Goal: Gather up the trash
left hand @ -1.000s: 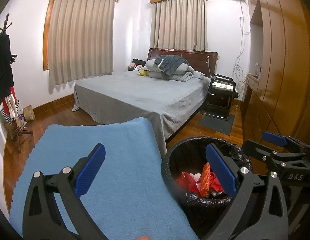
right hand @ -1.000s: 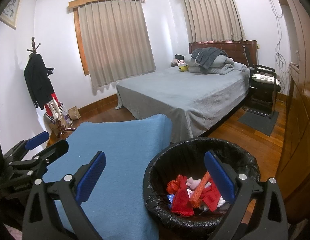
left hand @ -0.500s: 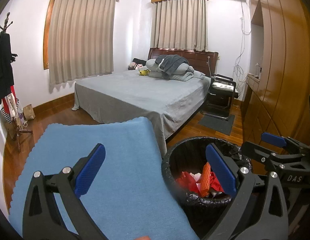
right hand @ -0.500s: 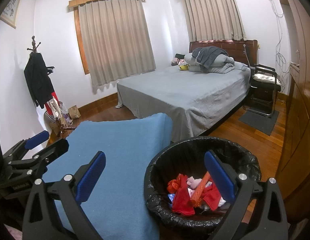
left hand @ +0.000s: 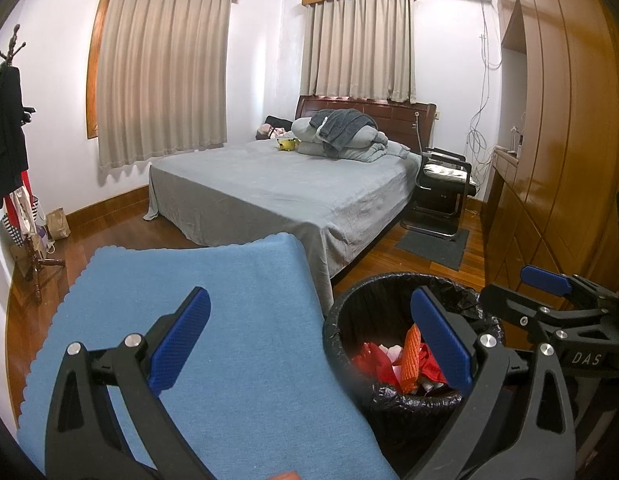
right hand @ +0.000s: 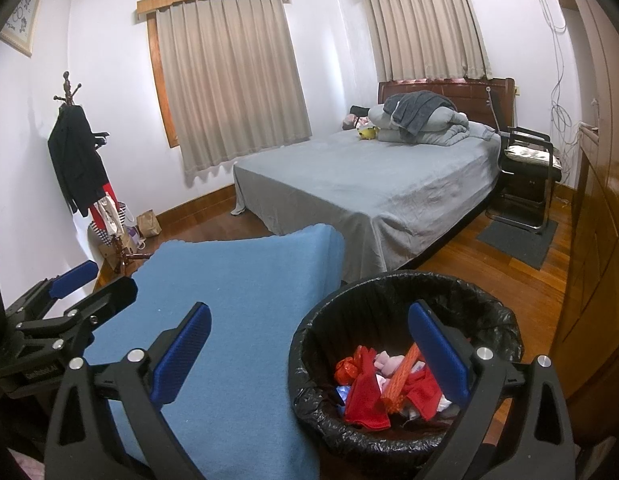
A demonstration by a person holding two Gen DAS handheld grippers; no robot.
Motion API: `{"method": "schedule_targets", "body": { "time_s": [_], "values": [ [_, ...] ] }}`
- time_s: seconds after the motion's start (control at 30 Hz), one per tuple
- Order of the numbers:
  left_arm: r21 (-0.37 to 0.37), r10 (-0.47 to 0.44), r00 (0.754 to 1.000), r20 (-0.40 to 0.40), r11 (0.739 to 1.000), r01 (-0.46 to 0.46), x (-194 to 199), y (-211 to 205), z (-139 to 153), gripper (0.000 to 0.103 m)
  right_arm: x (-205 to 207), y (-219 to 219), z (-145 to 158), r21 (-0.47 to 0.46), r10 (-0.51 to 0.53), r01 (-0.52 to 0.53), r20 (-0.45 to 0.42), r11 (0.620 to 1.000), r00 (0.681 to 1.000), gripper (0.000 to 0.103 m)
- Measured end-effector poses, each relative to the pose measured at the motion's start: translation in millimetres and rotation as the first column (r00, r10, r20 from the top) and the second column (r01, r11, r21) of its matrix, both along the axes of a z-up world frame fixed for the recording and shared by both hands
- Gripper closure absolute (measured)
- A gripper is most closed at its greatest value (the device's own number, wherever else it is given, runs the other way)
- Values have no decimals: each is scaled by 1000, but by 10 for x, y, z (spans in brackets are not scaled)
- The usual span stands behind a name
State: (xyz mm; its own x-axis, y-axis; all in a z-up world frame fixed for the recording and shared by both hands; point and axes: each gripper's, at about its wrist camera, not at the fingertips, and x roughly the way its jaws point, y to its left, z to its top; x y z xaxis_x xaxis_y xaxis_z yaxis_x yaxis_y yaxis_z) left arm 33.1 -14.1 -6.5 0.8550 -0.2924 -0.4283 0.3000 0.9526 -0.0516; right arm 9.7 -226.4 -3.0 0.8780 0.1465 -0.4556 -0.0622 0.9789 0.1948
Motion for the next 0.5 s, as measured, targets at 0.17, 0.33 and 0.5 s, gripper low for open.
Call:
{"method": "schedule_targets", "body": {
  "time_s": [0.17, 0.33, 0.5],
  "values": [
    [0, 0, 1000, 0, 1000, 0, -1, 1, 3, 5, 0, 1, 2, 0, 0, 0, -1, 1000, 1000, 6],
    [1, 0, 1000, -1, 1000, 0, 1, 0, 4, 5, 9, -1, 8, 0, -1, 1, -1, 1000, 1000, 6],
    [2, 0, 1000, -2, 1000, 0, -5, -1, 7, 5, 6, 0, 11, 1, -1, 1, -2, 1000, 1000, 6]
  ]
}}
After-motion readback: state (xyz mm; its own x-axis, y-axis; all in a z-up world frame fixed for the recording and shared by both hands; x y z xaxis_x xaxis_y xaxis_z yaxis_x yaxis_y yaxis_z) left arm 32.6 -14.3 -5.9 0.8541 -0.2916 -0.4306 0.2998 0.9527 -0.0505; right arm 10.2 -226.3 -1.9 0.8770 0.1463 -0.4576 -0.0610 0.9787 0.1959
